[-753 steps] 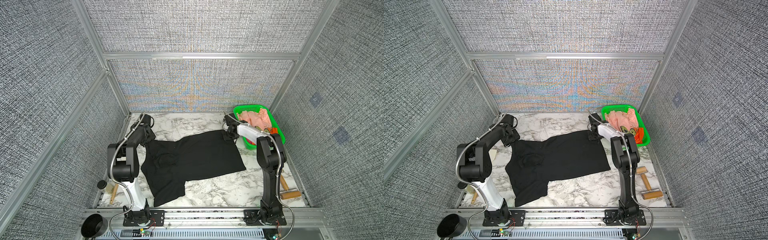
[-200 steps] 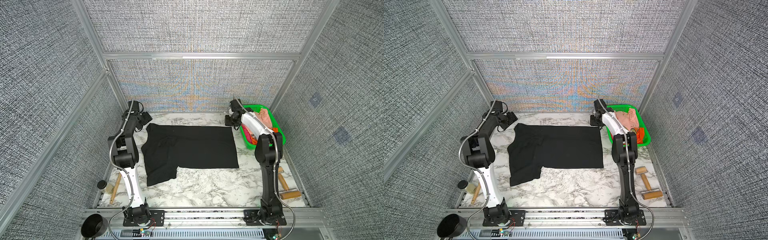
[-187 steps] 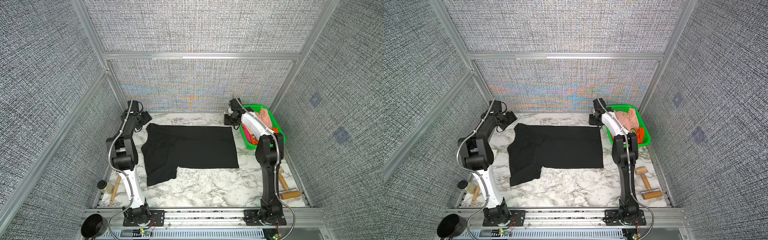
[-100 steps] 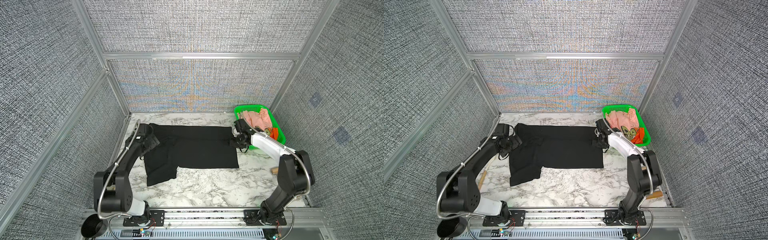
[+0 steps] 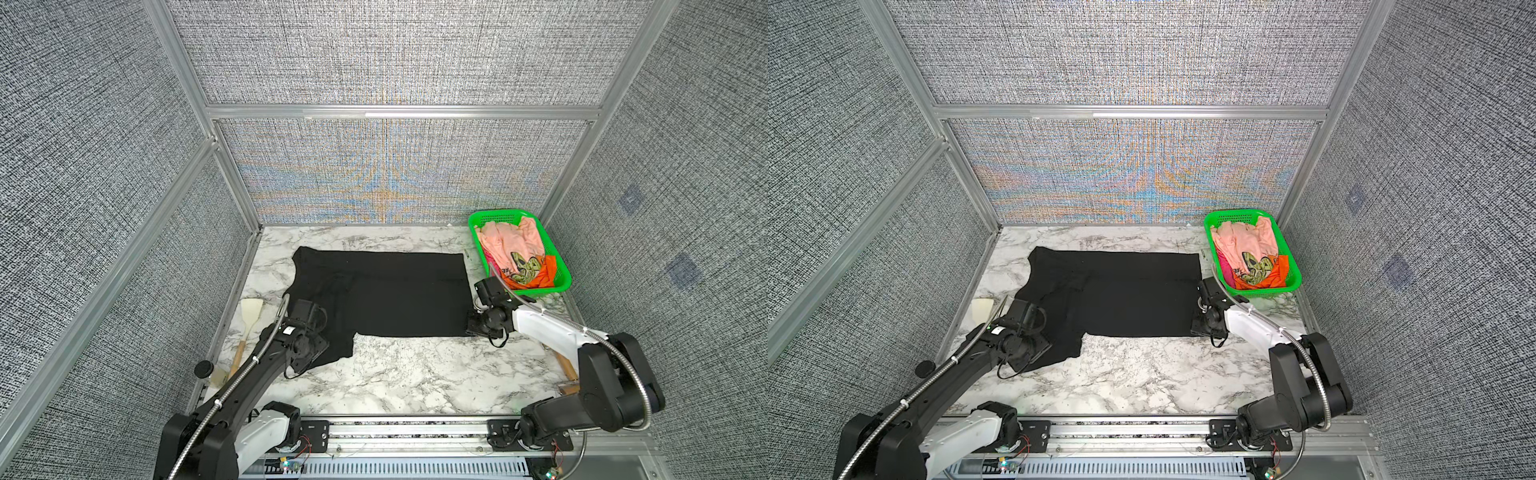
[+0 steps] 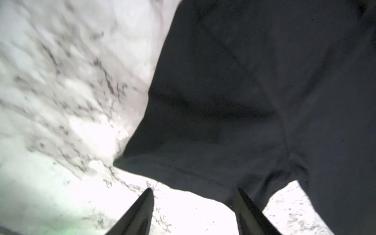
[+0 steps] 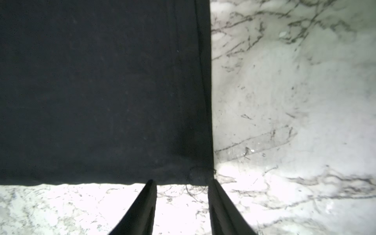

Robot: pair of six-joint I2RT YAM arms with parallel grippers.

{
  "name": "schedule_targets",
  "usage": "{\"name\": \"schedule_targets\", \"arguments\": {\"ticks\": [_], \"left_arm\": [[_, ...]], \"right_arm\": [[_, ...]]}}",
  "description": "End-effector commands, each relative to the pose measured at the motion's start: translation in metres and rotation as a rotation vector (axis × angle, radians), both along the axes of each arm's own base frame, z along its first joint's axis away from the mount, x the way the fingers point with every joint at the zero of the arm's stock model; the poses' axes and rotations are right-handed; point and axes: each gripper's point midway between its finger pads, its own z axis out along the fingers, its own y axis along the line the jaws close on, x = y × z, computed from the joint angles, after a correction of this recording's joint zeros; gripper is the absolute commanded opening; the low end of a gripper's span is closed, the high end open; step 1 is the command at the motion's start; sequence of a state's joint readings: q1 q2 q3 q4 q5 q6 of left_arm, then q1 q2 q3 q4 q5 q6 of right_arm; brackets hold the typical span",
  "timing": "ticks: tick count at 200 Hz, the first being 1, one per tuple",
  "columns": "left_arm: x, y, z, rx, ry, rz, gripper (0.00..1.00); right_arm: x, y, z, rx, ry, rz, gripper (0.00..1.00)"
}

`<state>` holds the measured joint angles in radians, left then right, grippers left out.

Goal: Fold and stack t-shirts
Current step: Move the T-shirt to the top-center of the table, then fold the T-shirt at the top-center of the table.

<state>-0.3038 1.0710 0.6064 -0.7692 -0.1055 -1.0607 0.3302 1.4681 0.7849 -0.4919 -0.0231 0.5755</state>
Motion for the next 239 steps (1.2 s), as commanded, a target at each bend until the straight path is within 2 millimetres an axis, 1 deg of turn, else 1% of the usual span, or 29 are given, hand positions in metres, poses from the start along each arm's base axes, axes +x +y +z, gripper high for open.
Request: {"name": "schedule_targets", "arguments": {"ticks": [1, 13, 27, 36, 54, 72, 91, 108, 126, 146, 161, 178, 198, 225, 239], "left_arm": [[-0.005, 0.000, -0.007, 0.030, 0.034, 0.005, 0.64], [-0.003, 0.001, -0.013, 0.049, 0.039, -0.019, 0.63], [0.006, -0.009, -0.018, 0.023, 0.037, -0.081, 0.60], [0.009, -0.013, -0.021, 0.023, 0.062, -0.104, 0.59], [0.010, -0.010, -0.026, 0.070, 0.133, -0.138, 0.57], [0.009, -0.010, -0.030, 0.084, 0.159, -0.179, 0.57], [0.005, -0.012, -0.036, 0.066, 0.166, -0.200, 0.57], [-0.004, -0.013, -0.044, 0.050, 0.193, -0.203, 0.56], [-0.012, -0.013, -0.048, 0.037, 0.216, -0.201, 0.55], [-0.018, -0.007, -0.045, 0.060, 0.219, -0.193, 0.55], [-0.017, -0.004, -0.041, 0.075, 0.203, -0.185, 0.56], [-0.016, -0.001, -0.041, 0.097, 0.209, -0.173, 0.58], [-0.014, 0.004, -0.039, 0.128, 0.223, -0.168, 0.60], [-0.004, 0.007, -0.024, 0.152, 0.167, -0.161, 0.63], [-0.005, 0.010, -0.017, 0.162, 0.151, -0.150, 0.64]], "right_arm": [[0.006, -0.001, -0.002, -0.012, -0.028, -0.004, 0.46], [0.005, -0.004, -0.003, -0.022, -0.027, -0.004, 0.46], [0.004, -0.005, -0.005, -0.027, -0.025, -0.006, 0.46], [0.002, -0.007, -0.006, -0.029, -0.022, -0.014, 0.46], [0.001, -0.011, -0.005, -0.037, -0.029, -0.035, 0.46], [0.001, -0.014, -0.004, -0.036, -0.038, -0.048, 0.46], [0.003, -0.016, -0.004, -0.034, -0.043, -0.064, 0.46], [0.003, -0.017, -0.003, -0.026, -0.046, -0.081, 0.46], [0.004, -0.017, -0.002, -0.005, -0.056, -0.101, 0.46], [0.005, -0.012, 0.000, 0.035, -0.062, -0.105, 0.47], [0.005, -0.009, -0.003, 0.049, -0.052, -0.110, 0.46], [0.003, -0.010, -0.009, 0.038, -0.034, -0.114, 0.46], [0.003, -0.009, -0.011, 0.024, -0.029, -0.101, 0.45], [-0.002, -0.010, -0.023, 0.000, 0.018, -0.090, 0.42], [-0.004, -0.012, -0.029, -0.021, 0.034, -0.084, 0.39]]}}
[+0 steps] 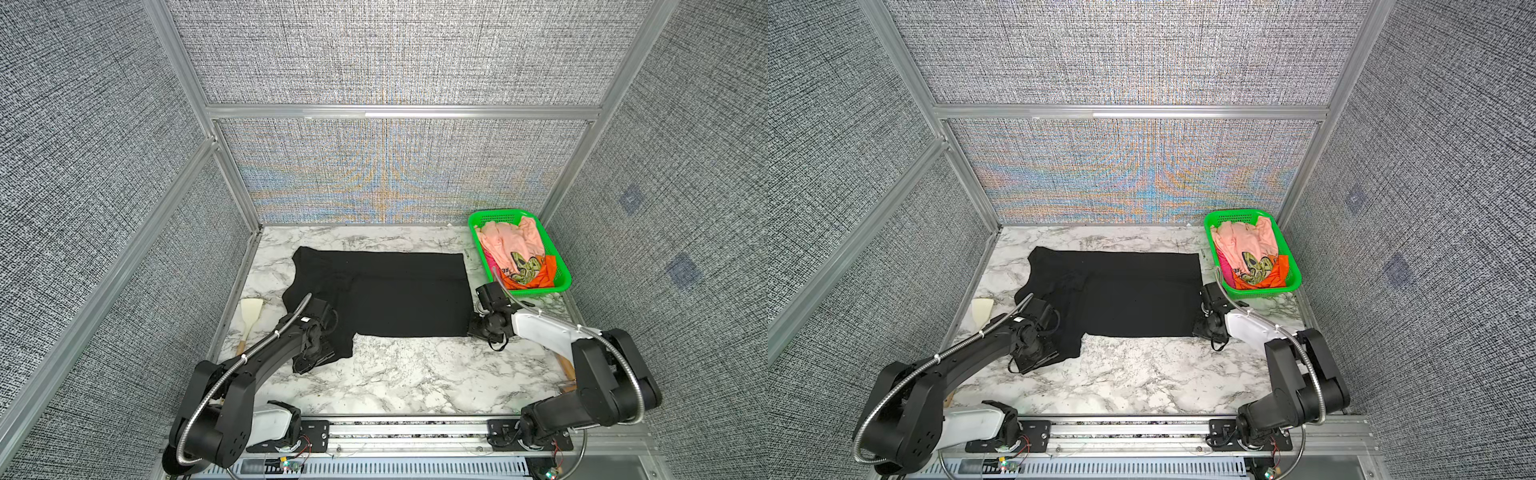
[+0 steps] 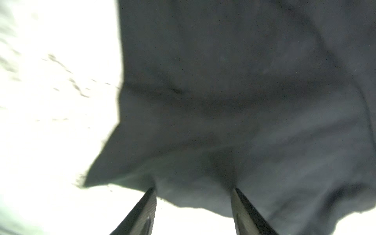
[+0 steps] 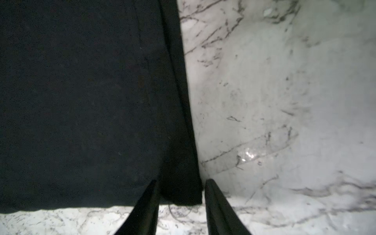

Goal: Fold and stack t-shirts
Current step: Fold the T-shirt at the top-center of the table.

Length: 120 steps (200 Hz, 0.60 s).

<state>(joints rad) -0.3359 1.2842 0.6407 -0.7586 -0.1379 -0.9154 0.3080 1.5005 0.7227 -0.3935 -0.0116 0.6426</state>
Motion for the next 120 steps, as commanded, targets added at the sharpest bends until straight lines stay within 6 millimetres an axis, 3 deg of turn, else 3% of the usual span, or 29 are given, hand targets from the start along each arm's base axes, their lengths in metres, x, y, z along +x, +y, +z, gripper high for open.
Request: {"name": "schedule_targets", "arguments": {"ticks": [1, 39, 120], "left_arm": [[-0.003, 0.011, 0.011, 0.050, -0.012, 0.015, 0.64], [-0.005, 0.016, 0.018, 0.055, -0.059, 0.057, 0.66], [-0.014, 0.034, 0.004, 0.117, -0.076, 0.129, 0.65]], "right_arm": [[-0.004, -0.003, -0.009, -0.030, 0.034, 0.006, 0.38], [-0.006, -0.011, -0.014, -0.081, 0.062, 0.017, 0.17], [0.000, -0.012, -0.013, -0.080, 0.050, 0.009, 0.09]]}}
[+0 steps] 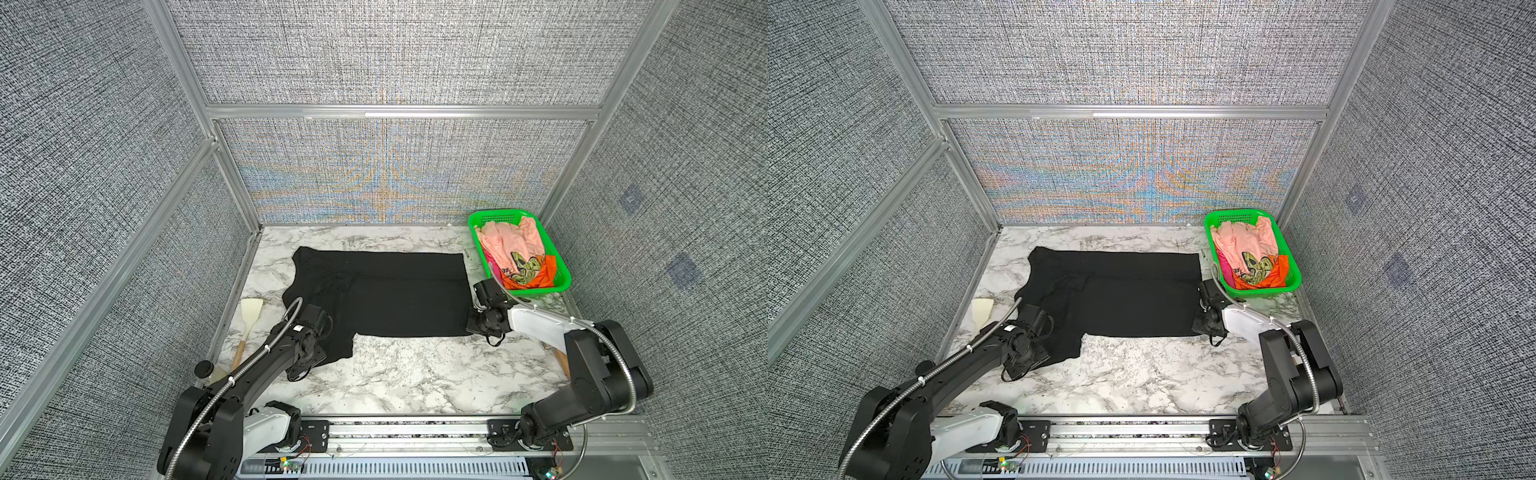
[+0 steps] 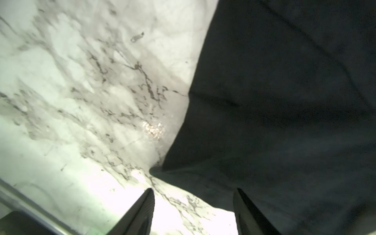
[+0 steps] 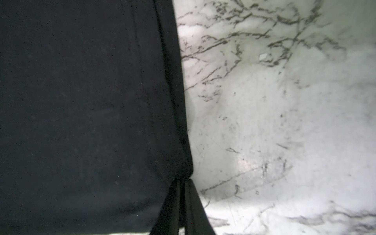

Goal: Fold and stack t-shirts
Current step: Fold the T-shirt at the top-center of the table.

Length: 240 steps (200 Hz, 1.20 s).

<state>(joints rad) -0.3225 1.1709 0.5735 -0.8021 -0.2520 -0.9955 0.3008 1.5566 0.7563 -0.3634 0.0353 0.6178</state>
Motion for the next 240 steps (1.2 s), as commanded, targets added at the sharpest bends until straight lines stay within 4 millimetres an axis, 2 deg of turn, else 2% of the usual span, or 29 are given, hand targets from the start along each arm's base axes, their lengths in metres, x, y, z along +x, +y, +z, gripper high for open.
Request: {"name": "schedule_targets", "arguments": {"ticks": [1, 37, 106, 130, 175, 198, 220, 240], "left_arm": [[0.002, 0.006, -0.001, 0.024, -0.026, 0.025, 0.65], [0.003, 0.010, -0.006, 0.037, -0.044, 0.036, 0.63], [0.016, 0.010, -0.005, 0.042, -0.116, -0.001, 0.41], [0.011, 0.010, -0.011, 0.039, -0.094, -0.011, 0.39], [0.002, 0.004, -0.024, -0.003, -0.065, -0.030, 0.29], [-0.004, 0.003, -0.028, -0.010, -0.029, -0.035, 0.18], [-0.006, 0.001, -0.031, -0.027, -0.029, -0.019, 0.00], [0.001, -0.001, -0.019, -0.033, -0.051, -0.025, 0.00]], "right_arm": [[-0.016, -0.007, -0.010, -0.032, 0.073, 0.005, 0.09], [-0.012, -0.003, -0.008, -0.020, 0.066, 0.019, 0.03], [-0.012, -0.003, -0.003, -0.020, 0.051, 0.033, 0.01], [-0.010, -0.002, 0.001, -0.018, 0.046, 0.037, 0.01], [-0.007, -0.002, 0.001, -0.020, 0.043, 0.037, 0.01], [-0.006, -0.004, 0.002, -0.037, 0.043, 0.044, 0.00], [-0.004, -0.005, 0.005, -0.045, 0.036, 0.049, 0.00], [-0.001, -0.002, 0.010, -0.037, 0.026, 0.056, 0.00]]}}
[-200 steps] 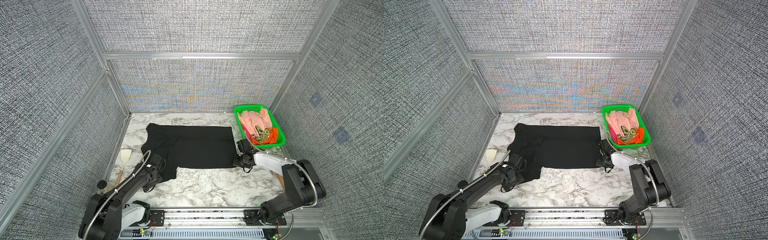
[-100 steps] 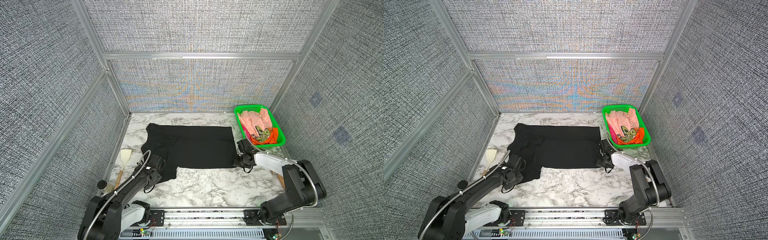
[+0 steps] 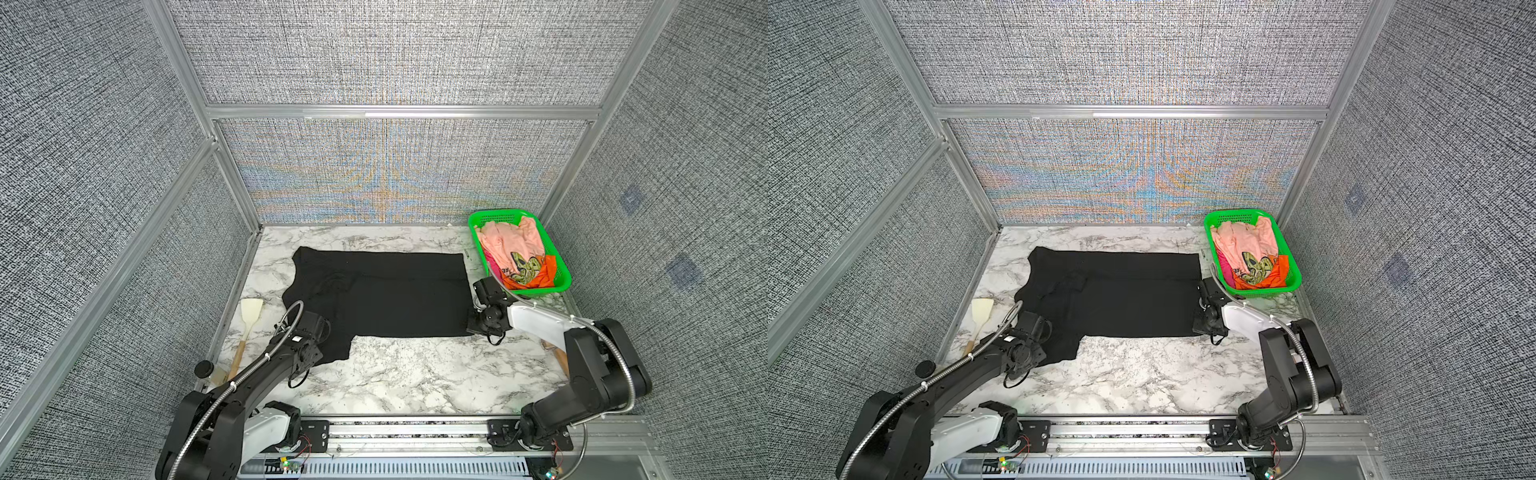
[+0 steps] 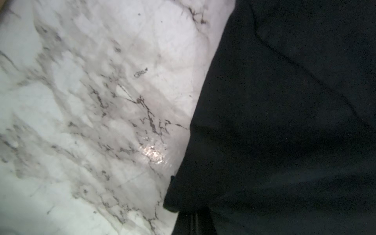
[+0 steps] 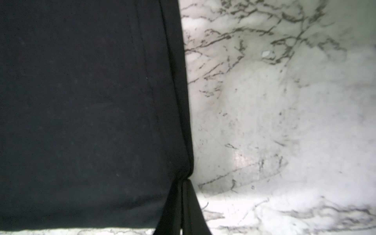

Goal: Fold and stack t-shirts
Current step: Fold the T-shirt at the top-center of the table.

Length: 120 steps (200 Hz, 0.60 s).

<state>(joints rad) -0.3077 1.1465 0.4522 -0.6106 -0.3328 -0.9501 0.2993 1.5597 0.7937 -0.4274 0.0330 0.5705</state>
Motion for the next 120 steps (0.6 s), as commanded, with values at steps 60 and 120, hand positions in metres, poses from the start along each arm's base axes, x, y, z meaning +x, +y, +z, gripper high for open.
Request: {"name": "schedule_targets", "arguments": {"ticks": [60, 120], "left_arm": [[0.029, -0.031, 0.060, -0.119, 0.012, -0.071, 0.00], [0.055, -0.037, 0.102, -0.061, 0.061, -0.204, 0.00]], "right_arm": [[0.000, 0.007, 0.022, 0.040, -0.006, 0.013, 0.00], [0.006, 0.009, 0.036, 0.045, 0.013, 0.022, 0.00]]}}
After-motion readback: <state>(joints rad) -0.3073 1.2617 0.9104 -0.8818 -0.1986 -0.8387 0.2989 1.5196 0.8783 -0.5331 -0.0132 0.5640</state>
